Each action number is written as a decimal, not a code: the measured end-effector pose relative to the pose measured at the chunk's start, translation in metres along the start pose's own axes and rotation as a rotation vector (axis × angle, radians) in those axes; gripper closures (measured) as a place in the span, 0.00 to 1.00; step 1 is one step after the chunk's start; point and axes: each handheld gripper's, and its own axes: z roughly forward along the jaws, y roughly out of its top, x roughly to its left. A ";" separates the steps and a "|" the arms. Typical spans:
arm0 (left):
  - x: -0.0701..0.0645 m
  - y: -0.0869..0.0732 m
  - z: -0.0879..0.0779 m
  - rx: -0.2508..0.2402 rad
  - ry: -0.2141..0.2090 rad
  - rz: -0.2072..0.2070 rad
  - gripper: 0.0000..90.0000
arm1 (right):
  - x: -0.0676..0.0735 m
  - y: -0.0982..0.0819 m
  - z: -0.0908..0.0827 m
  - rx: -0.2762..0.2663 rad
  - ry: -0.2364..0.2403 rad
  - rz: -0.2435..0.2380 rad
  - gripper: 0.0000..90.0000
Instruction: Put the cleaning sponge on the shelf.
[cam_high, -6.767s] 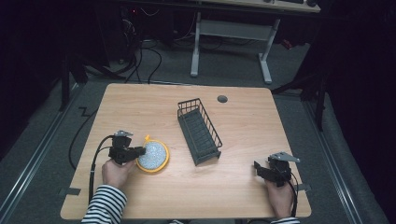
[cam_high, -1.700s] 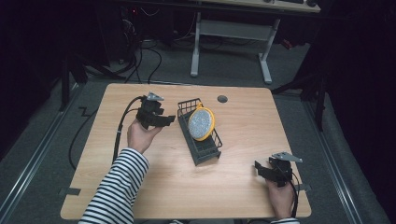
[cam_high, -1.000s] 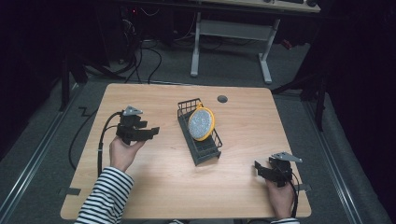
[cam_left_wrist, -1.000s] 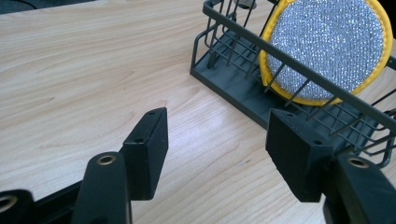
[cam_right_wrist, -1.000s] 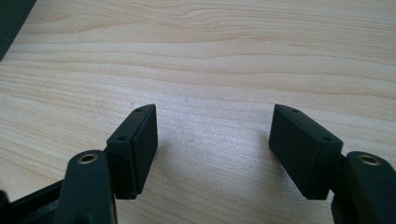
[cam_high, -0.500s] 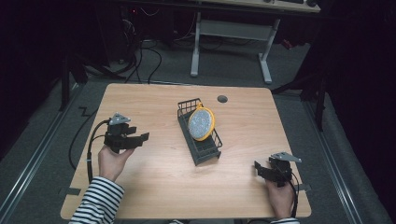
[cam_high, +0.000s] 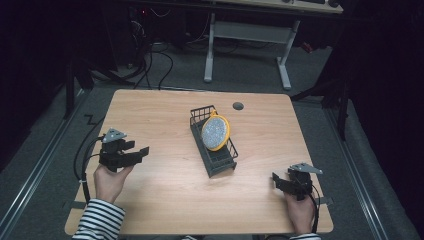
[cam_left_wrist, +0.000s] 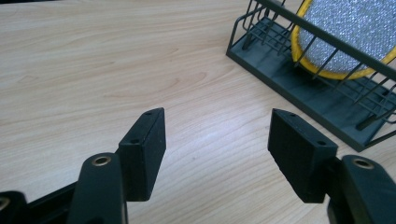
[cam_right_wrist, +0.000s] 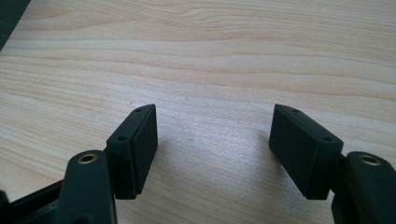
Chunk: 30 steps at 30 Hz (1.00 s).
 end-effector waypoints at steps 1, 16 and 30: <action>0.001 -0.002 -0.001 -0.001 0.001 -0.004 0.42 | 0.000 0.000 0.000 0.001 -0.001 0.001 0.36; 0.011 -0.028 -0.006 -0.013 0.013 -0.072 0.40 | 0.001 0.000 0.000 0.002 -0.002 -0.005 0.36; 0.015 -0.053 0.000 0.003 0.026 -0.119 0.40 | 0.001 0.000 0.000 0.002 -0.004 -0.007 0.36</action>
